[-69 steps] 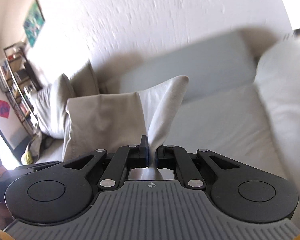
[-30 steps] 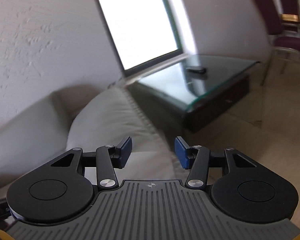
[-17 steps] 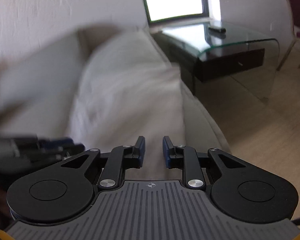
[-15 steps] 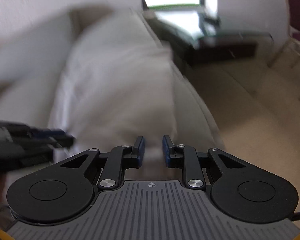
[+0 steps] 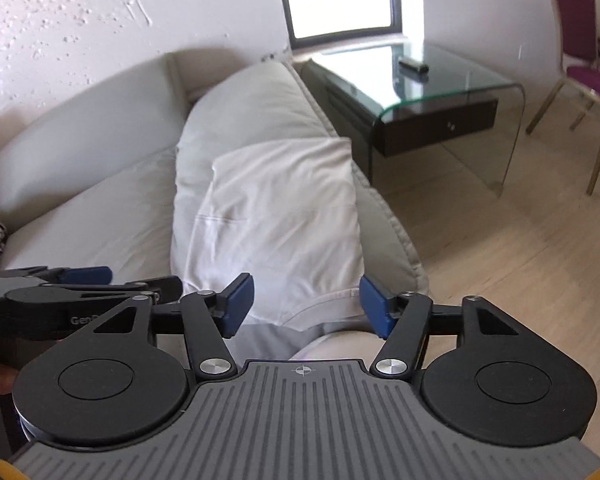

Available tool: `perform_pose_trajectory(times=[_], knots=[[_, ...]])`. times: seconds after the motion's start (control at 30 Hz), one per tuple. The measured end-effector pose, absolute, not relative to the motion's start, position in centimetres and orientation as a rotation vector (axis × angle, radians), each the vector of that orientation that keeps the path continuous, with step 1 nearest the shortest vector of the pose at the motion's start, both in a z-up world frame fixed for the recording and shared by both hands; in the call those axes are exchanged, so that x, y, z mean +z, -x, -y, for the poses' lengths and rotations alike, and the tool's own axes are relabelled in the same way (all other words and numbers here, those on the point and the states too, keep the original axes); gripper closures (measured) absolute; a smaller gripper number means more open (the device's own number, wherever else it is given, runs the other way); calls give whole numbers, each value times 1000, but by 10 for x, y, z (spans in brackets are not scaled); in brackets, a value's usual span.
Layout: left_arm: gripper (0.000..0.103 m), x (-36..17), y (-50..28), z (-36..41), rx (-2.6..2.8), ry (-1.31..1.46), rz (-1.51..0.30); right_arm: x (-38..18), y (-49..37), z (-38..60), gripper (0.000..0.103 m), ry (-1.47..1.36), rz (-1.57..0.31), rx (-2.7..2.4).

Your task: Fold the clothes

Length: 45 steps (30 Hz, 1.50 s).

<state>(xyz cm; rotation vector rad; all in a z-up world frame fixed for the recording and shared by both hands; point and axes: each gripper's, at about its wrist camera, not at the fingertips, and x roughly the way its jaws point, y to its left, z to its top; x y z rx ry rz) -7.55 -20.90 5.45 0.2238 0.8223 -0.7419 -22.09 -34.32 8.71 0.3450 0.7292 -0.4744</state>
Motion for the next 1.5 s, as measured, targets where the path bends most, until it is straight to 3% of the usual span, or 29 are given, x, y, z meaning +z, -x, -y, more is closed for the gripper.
perform_pose_trajectory(times=[0.17,0.3,0.67,1.5], knots=[[10,87,101,188,-723,-191,-766,116,240,327,28,-331,-705,-504],[1,102,119,179,-743,-205,-710,130,253,314,26,-310,-694,-519],[1,107,143,174,-714,-230,-656,133,266,303,24,-278,-709,-538],[1,88,137,186,-706,-225,-732,115,260,307,23,-261,-765,-557]])
